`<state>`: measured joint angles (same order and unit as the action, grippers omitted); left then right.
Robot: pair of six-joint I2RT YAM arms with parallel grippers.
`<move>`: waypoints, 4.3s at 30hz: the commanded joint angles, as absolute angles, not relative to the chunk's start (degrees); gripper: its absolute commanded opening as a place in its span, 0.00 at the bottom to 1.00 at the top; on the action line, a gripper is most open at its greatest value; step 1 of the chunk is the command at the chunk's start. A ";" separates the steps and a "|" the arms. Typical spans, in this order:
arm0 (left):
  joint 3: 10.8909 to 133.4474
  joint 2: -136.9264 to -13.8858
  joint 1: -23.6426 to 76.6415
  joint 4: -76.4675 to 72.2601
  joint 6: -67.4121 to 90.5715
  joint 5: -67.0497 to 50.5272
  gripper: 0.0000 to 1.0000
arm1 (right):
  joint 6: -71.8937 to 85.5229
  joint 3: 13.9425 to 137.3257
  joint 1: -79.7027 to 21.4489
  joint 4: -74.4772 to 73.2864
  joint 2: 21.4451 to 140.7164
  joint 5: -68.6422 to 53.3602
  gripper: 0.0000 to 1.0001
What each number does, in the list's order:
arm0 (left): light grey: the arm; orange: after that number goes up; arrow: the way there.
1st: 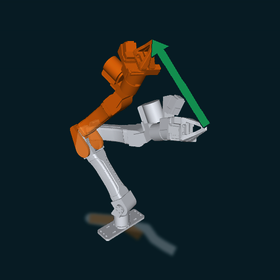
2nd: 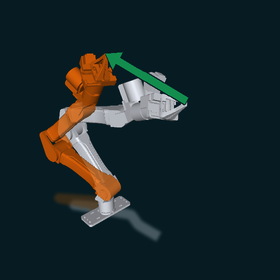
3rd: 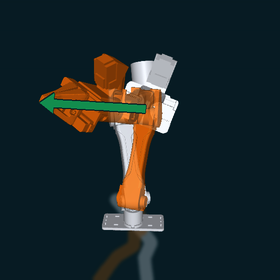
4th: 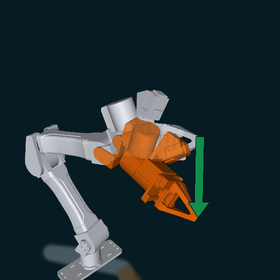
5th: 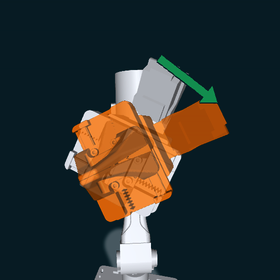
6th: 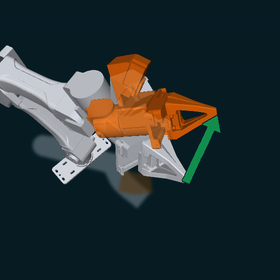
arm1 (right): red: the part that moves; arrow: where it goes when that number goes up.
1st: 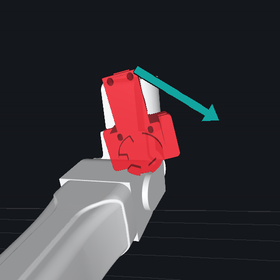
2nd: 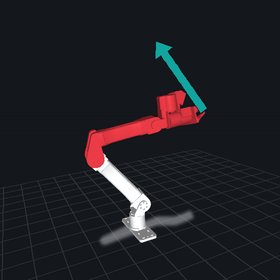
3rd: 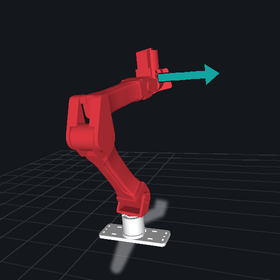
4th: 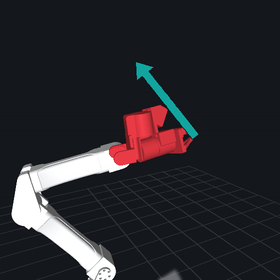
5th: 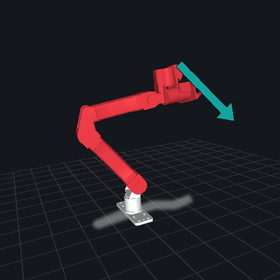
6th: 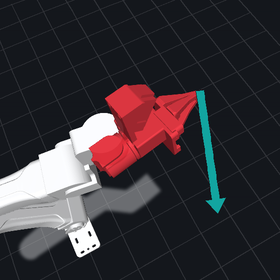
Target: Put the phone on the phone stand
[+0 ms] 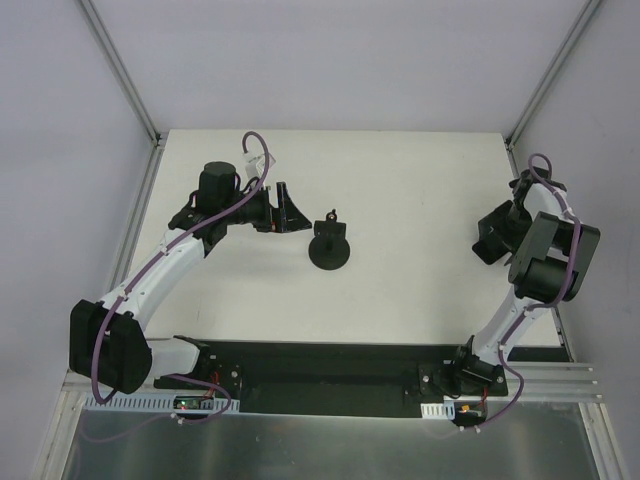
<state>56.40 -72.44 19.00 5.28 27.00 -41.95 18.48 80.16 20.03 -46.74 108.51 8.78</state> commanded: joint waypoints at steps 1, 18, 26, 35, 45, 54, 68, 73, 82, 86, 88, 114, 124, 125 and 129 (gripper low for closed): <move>56.07 -71.89 18.02 3.08 27.51 -44.21 0.86 | 19.16 80.95 20.13 -45.44 109.69 6.94 0.96; 55.90 -73.04 17.23 2.55 27.86 -44.56 0.86 | 21.97 76.12 20.13 -38.76 111.18 7.12 0.94; 55.72 -72.95 16.96 2.37 27.95 -44.56 0.86 | 20.57 73.39 19.95 -36.84 108.82 3.97 0.46; 55.64 -72.86 16.70 2.37 27.60 -44.03 0.86 | 21.71 62.77 16.53 -33.58 100.39 0.97 0.20; 55.37 -72.42 16.52 2.37 27.25 -42.98 0.86 | 21.88 53.62 5.02 -34.62 91.15 1.23 0.15; 55.63 -71.98 16.52 2.37 26.81 -43.50 0.86 | 23.02 51.42 -7.46 -34.19 88.33 -2.56 0.01; 64.40 -70.58 18.81 2.46 31.99 -44.30 0.85 | 20.77 52.37 -19.51 -31.90 89.82 -5.18 0.77; 68.11 -70.58 18.81 4.92 26.29 -43.16 0.85 | 16.70 58.18 -19.25 -37.09 92.89 -1.24 0.98; 62.40 -67.94 18.02 6.59 19.69 -39.47 0.86 | 13.10 63.63 -18.28 -39.46 99.31 -0.61 0.96; 61.70 -66.62 18.19 6.50 19.34 -38.85 0.86 | 13.36 66.00 -18.28 -40.43 102.39 -0.35 0.91; 61.79 -66.53 18.19 6.50 19.69 -39.46 0.86 | 13.80 66.62 -18.28 -40.61 103.18 1.84 0.89; 60.82 -63.11 19.77 6.77 17.05 -35.86 0.86 | 11.16 69.00 -18.54 -38.77 106.00 2.73 0.30; 60.03 -63.90 22.05 6.77 15.82 -33.06 0.87 | 8.62 61.97 -18.72 -32.62 97.66 3.25 0.01; 59.86 -63.81 22.50 6.77 15.56 -32.44 0.86 | 8.53 60.74 -18.72 -30.52 96.43 3.51 0.01; 58.98 -63.72 24.26 6.77 15.03 -29.01 0.87 | 7.39 55.38 -19.16 -24.01 89.32 1.94 0.01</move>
